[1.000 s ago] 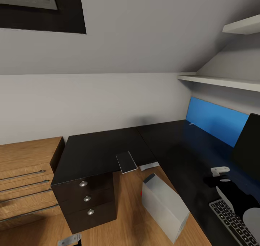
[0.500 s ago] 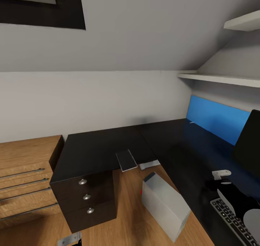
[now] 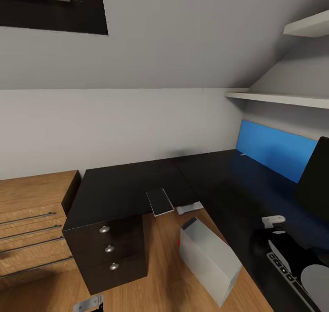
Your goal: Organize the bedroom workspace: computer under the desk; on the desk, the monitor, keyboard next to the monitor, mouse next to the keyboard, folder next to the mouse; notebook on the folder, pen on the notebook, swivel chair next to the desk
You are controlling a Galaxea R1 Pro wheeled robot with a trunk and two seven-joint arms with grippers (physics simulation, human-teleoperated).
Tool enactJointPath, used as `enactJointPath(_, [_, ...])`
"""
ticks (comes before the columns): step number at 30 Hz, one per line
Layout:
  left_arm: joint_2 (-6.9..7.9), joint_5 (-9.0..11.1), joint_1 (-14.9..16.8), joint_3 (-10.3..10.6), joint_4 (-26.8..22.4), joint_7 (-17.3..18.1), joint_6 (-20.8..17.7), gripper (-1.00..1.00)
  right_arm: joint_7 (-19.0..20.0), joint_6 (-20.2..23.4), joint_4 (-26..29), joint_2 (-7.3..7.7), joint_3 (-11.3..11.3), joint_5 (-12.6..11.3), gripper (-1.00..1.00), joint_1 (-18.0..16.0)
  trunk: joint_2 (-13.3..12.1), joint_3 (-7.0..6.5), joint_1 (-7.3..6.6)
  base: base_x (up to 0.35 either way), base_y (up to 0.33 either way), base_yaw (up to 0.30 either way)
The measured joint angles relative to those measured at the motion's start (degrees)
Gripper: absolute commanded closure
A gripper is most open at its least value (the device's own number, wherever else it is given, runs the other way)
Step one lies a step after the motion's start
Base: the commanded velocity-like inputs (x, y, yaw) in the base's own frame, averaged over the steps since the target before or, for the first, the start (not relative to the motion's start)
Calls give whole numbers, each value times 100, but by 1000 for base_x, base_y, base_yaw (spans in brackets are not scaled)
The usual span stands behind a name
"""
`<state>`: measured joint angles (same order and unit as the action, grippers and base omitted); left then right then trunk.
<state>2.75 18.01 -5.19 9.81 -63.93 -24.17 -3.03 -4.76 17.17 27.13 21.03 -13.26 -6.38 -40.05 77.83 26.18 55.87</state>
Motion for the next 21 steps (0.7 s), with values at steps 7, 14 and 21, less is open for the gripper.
enactJointPath(7, [0, 0, 0, 1, 14, 2, -4, -100, -4, -5, 19, -89, -6, 75, -100, 0, 0, 0, 0, 0, 0, 0])
enactJointPath(14, [0, 0, 1, 1, 26, 8, -5, -100, -16, -13, 409, -131, 41, 55, -100, 0, 0, 0, 0, 0, 0, 0])
enactJointPath(21, [0, 0, 0, 1, 65, 9, 3, -100, -26, 11, 999, -143, 63, -379, -100, 9, 0, 0, 0, 0, 0, 0])
